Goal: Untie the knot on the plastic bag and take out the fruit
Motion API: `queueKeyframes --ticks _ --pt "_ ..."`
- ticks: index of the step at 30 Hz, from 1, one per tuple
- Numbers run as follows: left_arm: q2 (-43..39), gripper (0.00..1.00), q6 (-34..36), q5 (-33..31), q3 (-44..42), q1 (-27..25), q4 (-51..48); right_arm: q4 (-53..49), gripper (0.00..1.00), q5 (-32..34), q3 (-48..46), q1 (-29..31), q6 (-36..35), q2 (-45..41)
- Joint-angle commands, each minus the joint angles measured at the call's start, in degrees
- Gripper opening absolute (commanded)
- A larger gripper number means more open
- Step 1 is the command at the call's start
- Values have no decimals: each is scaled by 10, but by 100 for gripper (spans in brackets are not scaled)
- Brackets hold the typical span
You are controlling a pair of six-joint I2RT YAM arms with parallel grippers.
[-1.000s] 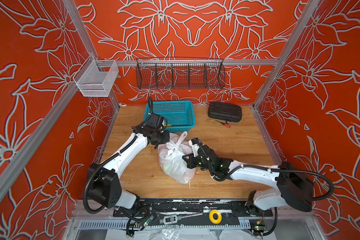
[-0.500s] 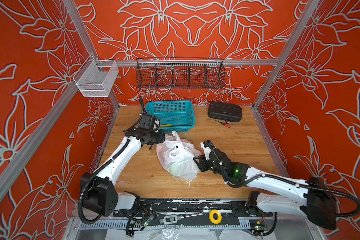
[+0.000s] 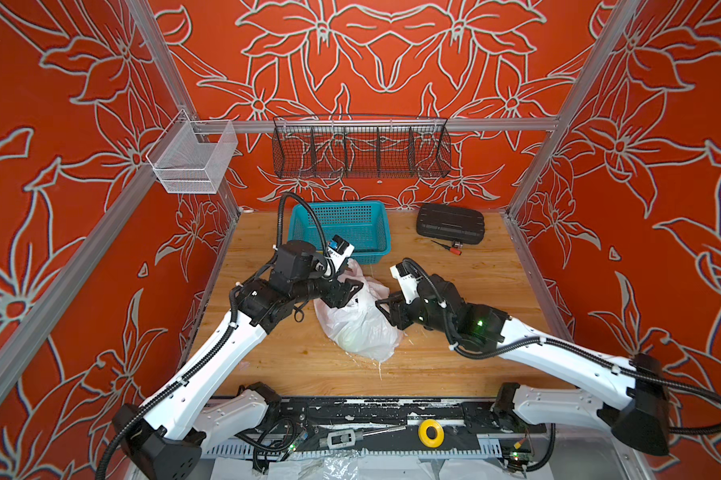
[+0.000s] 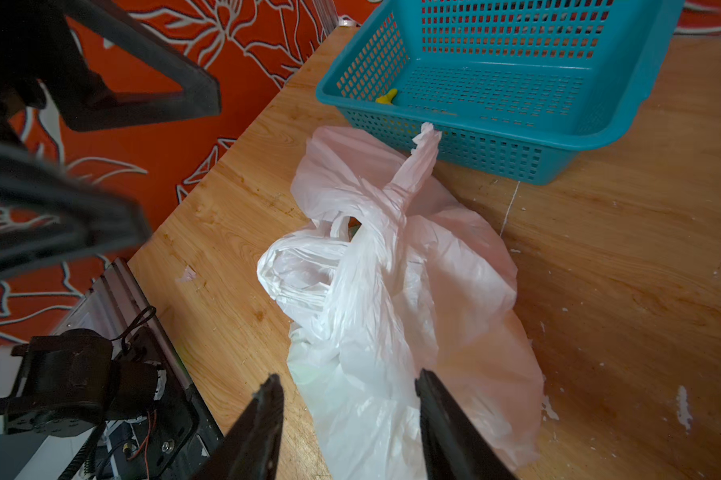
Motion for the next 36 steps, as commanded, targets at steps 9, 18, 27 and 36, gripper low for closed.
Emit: queueKeyframes --ticks 9,18,27,36 --pt "85 51 127 -105 4 -4 5 -4 54 -23 58 -1 5 121" --pt "142 51 127 -93 -5 -4 31 13 48 -37 65 -1 10 156" --pt "170 29 106 -130 -4 -4 37 24 25 -46 57 -1 9 154" --pt "158 0 46 -194 -3 0 61 32 5 -46 31 -2 6 125"
